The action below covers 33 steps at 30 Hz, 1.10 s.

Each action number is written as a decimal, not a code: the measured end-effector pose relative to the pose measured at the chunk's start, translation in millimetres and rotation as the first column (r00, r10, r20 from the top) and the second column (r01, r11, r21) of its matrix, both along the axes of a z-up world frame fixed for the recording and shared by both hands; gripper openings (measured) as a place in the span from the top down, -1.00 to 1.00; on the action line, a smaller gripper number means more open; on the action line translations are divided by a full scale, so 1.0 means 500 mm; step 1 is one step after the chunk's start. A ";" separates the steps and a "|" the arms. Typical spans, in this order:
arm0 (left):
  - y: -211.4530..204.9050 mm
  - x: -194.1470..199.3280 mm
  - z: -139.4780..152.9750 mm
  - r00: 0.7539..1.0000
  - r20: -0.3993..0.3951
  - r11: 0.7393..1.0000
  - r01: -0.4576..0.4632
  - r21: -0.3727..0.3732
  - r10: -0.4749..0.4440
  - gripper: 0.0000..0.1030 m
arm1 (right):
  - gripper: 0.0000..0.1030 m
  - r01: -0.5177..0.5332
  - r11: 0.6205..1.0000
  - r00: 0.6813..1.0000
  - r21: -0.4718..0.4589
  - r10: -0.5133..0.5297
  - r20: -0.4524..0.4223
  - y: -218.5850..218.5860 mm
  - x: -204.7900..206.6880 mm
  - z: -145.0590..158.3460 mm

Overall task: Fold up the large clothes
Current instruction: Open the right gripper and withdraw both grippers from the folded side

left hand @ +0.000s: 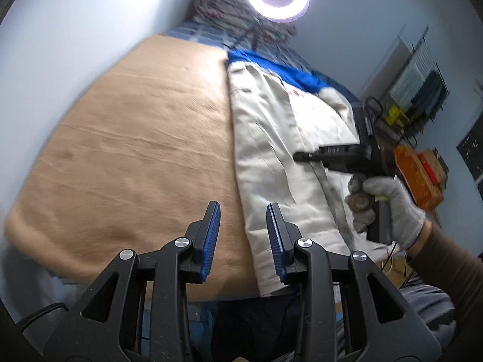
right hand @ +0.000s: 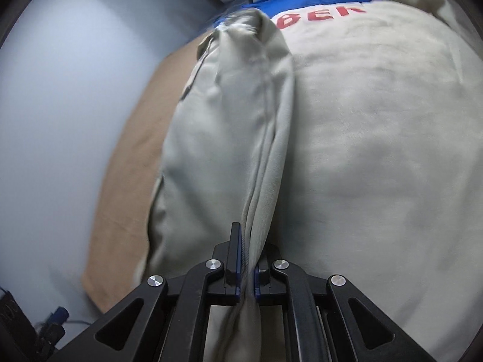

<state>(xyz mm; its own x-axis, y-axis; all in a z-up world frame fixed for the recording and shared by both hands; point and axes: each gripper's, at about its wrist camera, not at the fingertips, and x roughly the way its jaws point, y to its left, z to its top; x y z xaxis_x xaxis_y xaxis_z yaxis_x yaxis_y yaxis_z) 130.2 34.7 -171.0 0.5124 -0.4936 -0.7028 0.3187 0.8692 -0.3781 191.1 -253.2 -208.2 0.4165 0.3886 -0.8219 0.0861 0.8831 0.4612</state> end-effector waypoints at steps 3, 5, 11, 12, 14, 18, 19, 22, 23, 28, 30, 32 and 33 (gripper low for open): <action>-0.037 0.010 -0.014 0.999 -0.006 0.999 0.044 0.019 -0.044 0.39 | 0.58 -0.034 0.996 0.999 -0.080 0.033 -0.004 0.014 0.004 0.029; -0.054 0.014 -0.024 0.997 -0.005 0.997 0.072 0.020 -0.072 0.39 | 0.46 -0.026 0.992 0.999 -0.127 0.031 0.040 0.006 0.007 0.059; -0.094 0.018 -0.046 0.990 -0.003 0.989 0.144 0.025 -0.144 0.39 | 0.43 -0.026 0.987 0.967 -0.160 0.065 0.245 -0.019 0.056 0.158; -0.099 0.018 -0.052 0.987 -0.002 0.987 0.158 0.026 -0.158 0.39 | 0.43 -0.031 0.986 0.961 -0.163 0.075 0.266 -0.018 0.077 0.167; -0.113 0.010 -0.065 0.981 -0.003 0.981 0.195 0.024 -0.195 0.39 | 0.43 -0.041 0.981 0.951 -0.189 0.097 0.294 -0.012 0.113 0.180; -0.132 0.004 -0.095 0.968 -0.037 0.968 0.248 0.033 -0.247 0.39 | 0.44 -0.069 0.975 0.935 -0.210 0.136 0.326 0.008 0.215 0.171; -0.135 0.006 -0.103 0.966 -0.044 0.966 0.257 0.034 -0.255 0.39 | 0.45 -0.078 0.974 0.934 -0.212 0.146 0.326 0.015 0.244 0.164; -0.136 0.014 -0.116 0.961 -0.056 0.962 0.273 0.017 -0.272 0.39 | 0.46 -0.095 0.969 0.934 -0.226 0.165 0.317 0.035 0.324 0.133; -0.136 0.016 -0.118 0.960 -0.060 0.961 0.276 0.011 -0.274 0.39 | 0.46 -0.097 0.969 0.935 -0.227 0.167 0.313 0.039 0.343 0.124; -0.140 0.020 -0.136 0.954 -0.071 0.956 0.292 0.007 -0.291 0.39 | 0.50 -0.066 0.966 0.957 -0.250 0.133 0.259 0.027 0.447 0.052; -0.140 0.019 -0.143 0.952 -0.064 0.954 0.299 0.012 -0.298 0.39 | 0.64 -0.038 0.966 0.973 -0.255 0.094 0.211 0.002 0.475 0.012; -0.142 0.017 -0.154 0.951 -0.055 0.952 0.306 0.020 -0.305 0.39 | 0.86 -0.039 0.971 0.982 -0.237 0.082 0.171 -0.014 0.490 -0.026; -0.144 0.016 -0.160 0.951 -0.051 0.952 0.306 0.021 -0.304 0.39 | 0.88 -0.038 0.974 0.980 -0.222 0.079 0.181 -0.018 0.491 -0.037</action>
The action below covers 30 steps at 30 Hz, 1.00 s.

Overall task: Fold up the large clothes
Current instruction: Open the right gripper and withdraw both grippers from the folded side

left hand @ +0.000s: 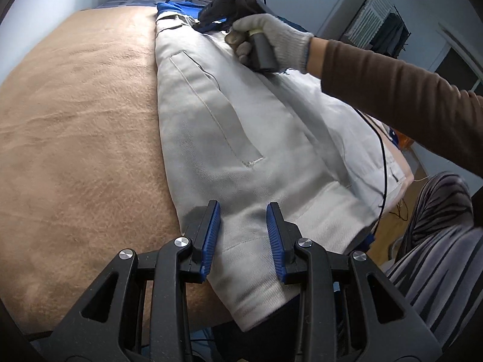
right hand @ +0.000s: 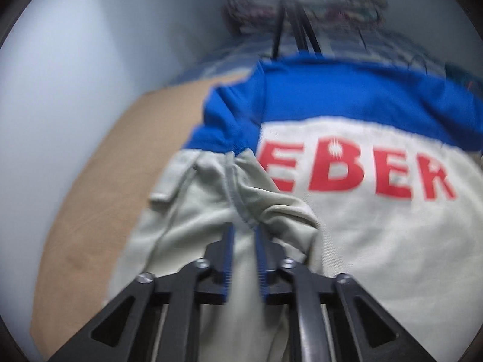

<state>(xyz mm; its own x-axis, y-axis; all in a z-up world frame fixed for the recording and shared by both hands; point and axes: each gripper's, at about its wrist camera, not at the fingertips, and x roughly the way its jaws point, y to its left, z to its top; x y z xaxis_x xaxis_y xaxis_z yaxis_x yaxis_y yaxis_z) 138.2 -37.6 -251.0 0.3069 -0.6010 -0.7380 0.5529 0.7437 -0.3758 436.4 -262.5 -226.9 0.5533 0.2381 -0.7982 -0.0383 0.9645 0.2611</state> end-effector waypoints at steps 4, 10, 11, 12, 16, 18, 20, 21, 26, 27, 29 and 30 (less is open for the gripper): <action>-0.007 -0.008 -0.004 1.000 0.028 1.000 -0.002 -0.003 0.002 0.39 | 0.89 0.002 1.000 1.000 -0.017 -0.002 0.002 0.004 0.003 0.001; 0.020 -0.013 0.033 1.000 -0.005 0.999 -0.022 -0.035 0.022 0.39 | 0.46 0.007 1.000 1.000 -0.007 -0.007 0.022 -0.003 -0.071 0.095; 0.029 -0.018 0.048 1.000 0.006 0.999 -0.030 -0.042 0.031 0.39 | 0.45 0.005 1.000 0.999 0.014 -0.006 0.039 -0.011 -0.100 0.120; 0.037 -0.022 0.062 0.999 0.019 0.998 -0.039 -0.049 0.040 0.39 | 0.45 -0.001 0.999 0.999 0.034 -0.001 0.052 -0.018 -0.127 0.142; 0.055 -0.031 0.105 0.997 0.056 0.996 -0.050 -0.076 0.054 0.39 | 0.36 -0.051 0.998 0.992 0.044 0.046 0.116 -0.039 -0.273 0.232; 0.043 -0.033 0.118 0.998 0.065 0.997 -0.009 -0.082 0.014 0.39 | 0.35 -0.064 0.997 0.988 0.032 0.059 0.142 -0.049 -0.352 0.267; 0.019 -0.041 0.116 0.997 0.075 0.997 0.034 -0.065 -0.029 0.39 | 0.35 -0.062 0.997 0.986 0.034 0.056 0.156 -0.061 -0.413 0.293; 0.004 -0.044 0.109 0.996 0.068 0.996 0.059 -0.062 -0.055 0.39 | 0.35 -0.058 0.997 0.985 0.042 0.051 0.163 -0.068 -0.437 0.305; -0.068 -0.081 0.040 0.988 0.049 0.989 0.147 0.030 -0.148 0.39 | 0.34 -0.002 0.998 0.979 0.061 -0.010 0.204 -0.112 -0.557 0.350; -0.077 -0.090 0.031 0.985 0.077 0.988 0.148 0.052 -0.152 0.39 | 0.34 0.009 0.999 0.978 0.054 -0.020 0.208 -0.118 -0.577 0.354; -0.084 -0.095 0.029 0.985 0.099 0.989 0.135 0.060 -0.140 0.38 | 0.32 0.026 0.998 0.978 0.051 -0.036 0.205 -0.135 -0.605 0.357; -0.080 -0.089 0.030 0.989 0.076 0.991 0.123 0.047 -0.126 0.38 | 0.26 0.038 0.998 0.978 0.053 -0.048 0.201 -0.145 -0.618 0.355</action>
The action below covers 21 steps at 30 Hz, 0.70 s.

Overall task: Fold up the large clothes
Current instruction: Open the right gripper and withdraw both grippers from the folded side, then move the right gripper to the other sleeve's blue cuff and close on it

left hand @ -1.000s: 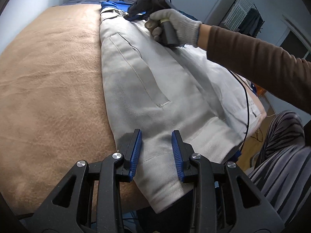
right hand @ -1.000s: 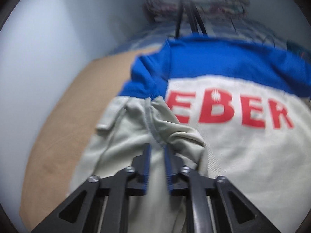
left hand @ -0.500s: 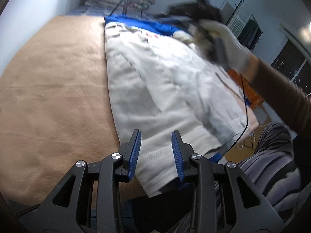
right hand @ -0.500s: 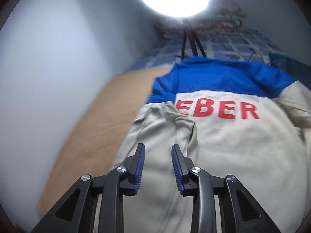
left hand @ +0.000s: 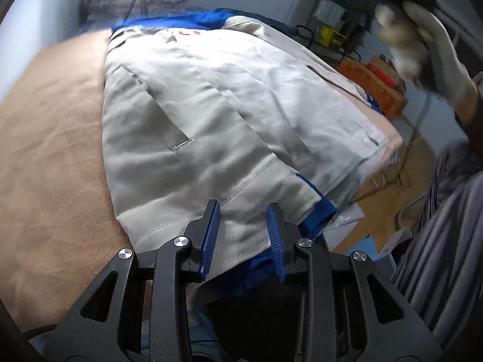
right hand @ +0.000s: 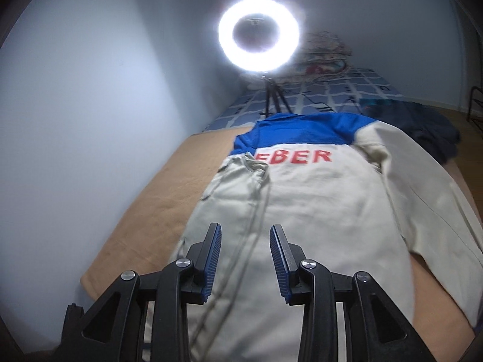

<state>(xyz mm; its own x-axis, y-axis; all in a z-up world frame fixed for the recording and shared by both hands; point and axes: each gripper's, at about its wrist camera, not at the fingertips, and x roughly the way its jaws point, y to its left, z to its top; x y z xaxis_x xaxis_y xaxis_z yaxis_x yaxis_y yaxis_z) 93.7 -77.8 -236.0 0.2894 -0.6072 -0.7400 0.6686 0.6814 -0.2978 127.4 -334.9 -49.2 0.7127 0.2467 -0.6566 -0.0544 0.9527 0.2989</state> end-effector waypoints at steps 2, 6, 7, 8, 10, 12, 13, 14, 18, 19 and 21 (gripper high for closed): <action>0.003 0.013 0.012 0.999 -0.044 1.000 -0.015 -0.003 0.015 0.38 | 0.16 0.023 1.000 1.000 0.006 -0.023 -0.005 -0.024 -0.027 -0.001; 0.019 0.043 0.079 0.998 0.029 0.998 -0.061 0.028 0.060 0.34 | -0.17 0.068 0.997 0.998 -0.021 -0.068 0.002 -0.084 -0.087 0.003; 0.022 0.056 0.105 0.997 0.045 0.997 -0.071 0.021 0.070 0.19 | -0.18 0.088 0.996 0.996 -0.034 -0.088 0.002 -0.102 -0.102 0.002; 0.024 0.066 0.131 0.994 0.066 0.996 -0.083 0.016 0.081 -0.02 | -0.20 0.117 0.992 0.993 -0.045 -0.117 0.003 -0.127 -0.120 -0.001; 0.023 0.087 0.174 0.988 0.116 0.995 -0.103 0.007 0.102 -0.27 | -0.23 0.175 0.983 0.985 -0.049 -0.175 0.005 -0.172 -0.151 -0.008; 0.009 0.106 0.224 0.978 0.190 0.995 -0.096 0.019 0.091 -0.46 | -0.28 0.245 0.969 0.970 -0.042 -0.245 0.007 -0.223 -0.186 -0.015; -0.004 0.109 0.243 0.969 0.239 0.995 -0.076 0.057 0.060 -0.50 | -0.29 0.274 0.961 0.962 -0.033 -0.274 0.008 -0.251 -0.205 -0.018; -0.016 0.111 0.258 0.959 0.283 0.993 -0.064 0.099 0.034 -0.50 | -0.33 0.298 0.954 0.955 -0.031 -0.298 0.009 -0.275 -0.220 -0.019; -0.061 0.133 0.311 0.944 0.330 0.987 -0.030 0.156 -0.023 -0.50 | -0.41 0.368 0.929 0.929 -0.038 -0.369 -0.015 -0.368 -0.262 -0.037; -0.070 0.137 0.321 0.943 0.331 0.988 -0.032 0.153 -0.021 -0.50 | -0.41 0.398 0.917 0.917 -0.026 -0.398 -0.031 -0.395 -0.271 -0.045; -0.089 0.144 0.342 0.946 0.322 0.991 -0.026 0.131 -0.018 -0.50 | -0.41 0.452 0.892 0.890 0.007 -0.451 -0.059 -0.445 -0.284 -0.060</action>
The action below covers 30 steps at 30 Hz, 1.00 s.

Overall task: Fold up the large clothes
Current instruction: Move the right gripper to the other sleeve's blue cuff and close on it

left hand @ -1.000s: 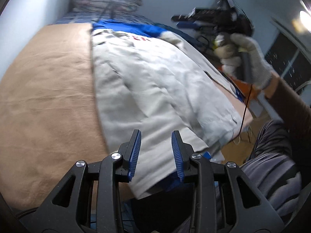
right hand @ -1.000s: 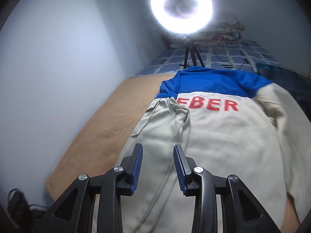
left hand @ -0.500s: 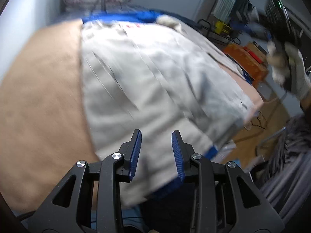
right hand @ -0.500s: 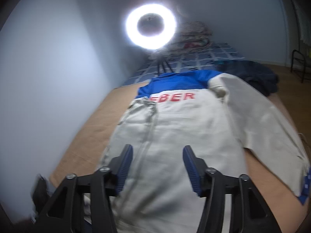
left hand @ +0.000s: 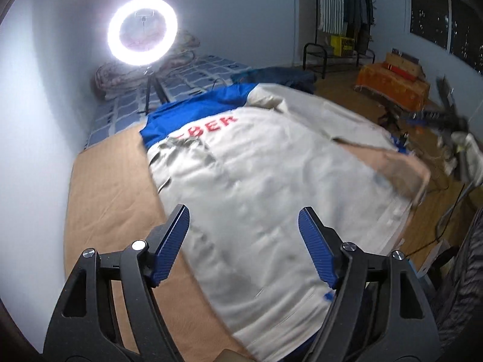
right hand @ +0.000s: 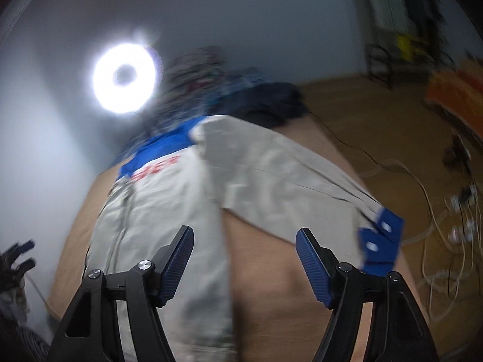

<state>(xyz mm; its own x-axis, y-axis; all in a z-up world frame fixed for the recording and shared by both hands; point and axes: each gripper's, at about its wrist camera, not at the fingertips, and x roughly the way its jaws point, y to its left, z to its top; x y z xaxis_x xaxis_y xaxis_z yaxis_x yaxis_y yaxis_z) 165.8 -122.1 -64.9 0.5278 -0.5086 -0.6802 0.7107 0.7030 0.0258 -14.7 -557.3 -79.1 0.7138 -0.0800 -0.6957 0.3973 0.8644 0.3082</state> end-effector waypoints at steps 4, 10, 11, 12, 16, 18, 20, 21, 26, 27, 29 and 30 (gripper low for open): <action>-0.058 -0.010 0.025 0.998 -0.062 0.997 0.008 -0.079 -0.013 -0.50 | -0.41 0.138 0.985 0.990 0.103 -0.139 -0.002 -0.108 -0.035 -0.043; -0.117 -0.050 -0.010 0.982 -0.174 0.981 0.033 -0.191 -0.066 -0.50 | -0.40 0.326 0.899 0.940 0.292 -0.340 -0.005 -0.253 -0.096 -0.144; -0.123 -0.058 -0.023 0.976 -0.201 0.977 0.040 -0.209 -0.083 -0.50 | -0.40 0.353 0.883 0.930 0.310 -0.368 -0.013 -0.273 -0.100 -0.162; -0.129 -0.062 -0.037 0.972 -0.215 0.976 0.045 -0.213 -0.092 -0.50 | -0.40 0.381 0.868 0.919 0.318 -0.393 -0.029 -0.290 -0.103 -0.178; -0.150 -0.067 -0.095 0.967 -0.235 0.988 0.062 -0.145 -0.095 -0.50 | -0.40 0.424 0.847 0.903 0.321 -0.422 -0.078 -0.341 -0.090 -0.218; -0.150 -0.057 -0.121 0.958 -0.273 0.989 0.051 -0.139 -0.088 -0.50 | -0.40 0.456 0.838 0.888 0.299 -0.448 -0.099 -0.362 -0.089 -0.234; -0.150 -0.042 -0.146 0.947 -0.312 0.992 0.033 -0.124 -0.071 -0.50 | -0.40 0.479 0.812 0.875 0.333 -0.472 -0.107 -0.385 -0.097 -0.258; -0.149 -0.038 -0.153 0.945 -0.320 0.992 0.029 -0.119 -0.066 -0.50 | -0.40 0.484 0.793 0.871 0.369 -0.480 -0.110 -0.395 -0.099 -0.272; -0.148 -0.022 -0.171 0.941 -0.335 0.993 0.016 -0.114 -0.054 -0.50 | -0.40 0.486 0.738 0.861 0.468 -0.495 -0.113 -0.427 -0.088 -0.314; -0.149 -0.022 -0.173 0.941 -0.335 0.994 0.016 -0.110 -0.052 -0.50 | -0.32 0.481 0.732 0.862 0.483 -0.496 -0.107 -0.430 -0.085 -0.318; -0.151 -0.023 -0.175 0.942 -0.332 0.994 0.022 -0.103 -0.055 -0.50 | 0.06 0.470 0.732 0.865 0.493 -0.492 -0.094 -0.433 -0.079 -0.320; -0.150 -0.025 -0.174 0.942 -0.329 0.995 0.027 -0.099 -0.058 -0.50 | 0.27 0.463 0.736 0.870 0.493 -0.484 -0.093 -0.430 -0.076 -0.316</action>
